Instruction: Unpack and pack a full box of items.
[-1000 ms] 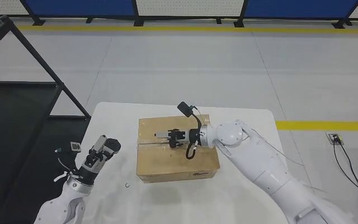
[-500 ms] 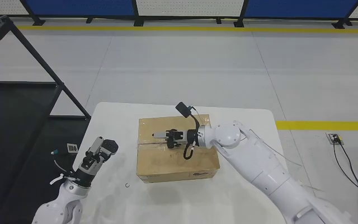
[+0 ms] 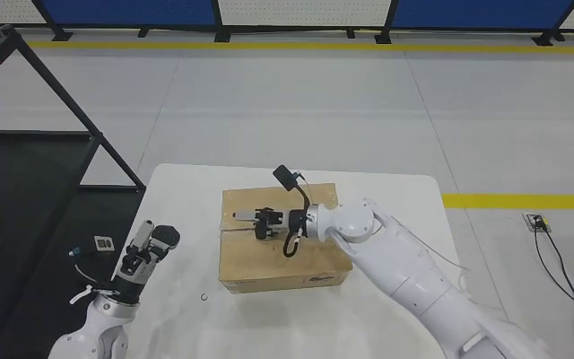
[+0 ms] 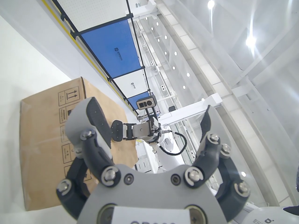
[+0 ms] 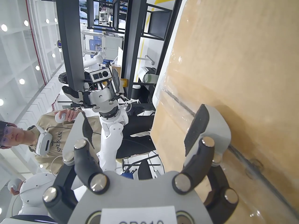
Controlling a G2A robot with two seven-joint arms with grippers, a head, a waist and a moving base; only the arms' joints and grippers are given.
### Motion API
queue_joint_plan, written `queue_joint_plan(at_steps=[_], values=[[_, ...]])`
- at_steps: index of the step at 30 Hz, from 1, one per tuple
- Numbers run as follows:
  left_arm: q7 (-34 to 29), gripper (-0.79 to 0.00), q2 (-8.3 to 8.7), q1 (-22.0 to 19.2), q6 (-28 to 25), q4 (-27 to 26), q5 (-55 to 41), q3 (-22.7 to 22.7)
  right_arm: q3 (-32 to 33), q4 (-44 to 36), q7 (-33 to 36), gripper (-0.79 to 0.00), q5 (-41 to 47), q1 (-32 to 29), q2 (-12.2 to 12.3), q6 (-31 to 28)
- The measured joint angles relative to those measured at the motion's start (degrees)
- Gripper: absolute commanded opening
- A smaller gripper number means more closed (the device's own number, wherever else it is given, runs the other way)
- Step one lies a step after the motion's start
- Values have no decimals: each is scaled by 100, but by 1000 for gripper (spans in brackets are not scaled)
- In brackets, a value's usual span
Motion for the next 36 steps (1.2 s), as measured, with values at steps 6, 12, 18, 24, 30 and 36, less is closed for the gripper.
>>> queue_joint_plan(at_steps=[6,12,18,24,30,36], values=[[30,0,-3,82,-72,-32,-59,-81,-220,488,-3,0,137,223,-333,-3],[-11,0,-6,94,-101,23,-104,-103,-364,952,-58,0,240,381,-659,-251],[-51,0,-8,71,-105,82,-139,-105,-362,1313,110,0,286,491,-861,-547],[-142,0,-9,-4,-58,129,-142,-64,-205,1566,537,0,305,532,-878,-687],[-222,0,-7,-106,15,159,-87,-9,43,1585,835,0,174,447,-745,-766],[-301,0,-7,-229,121,153,10,103,454,1221,926,0,-72,155,-452,-885]])
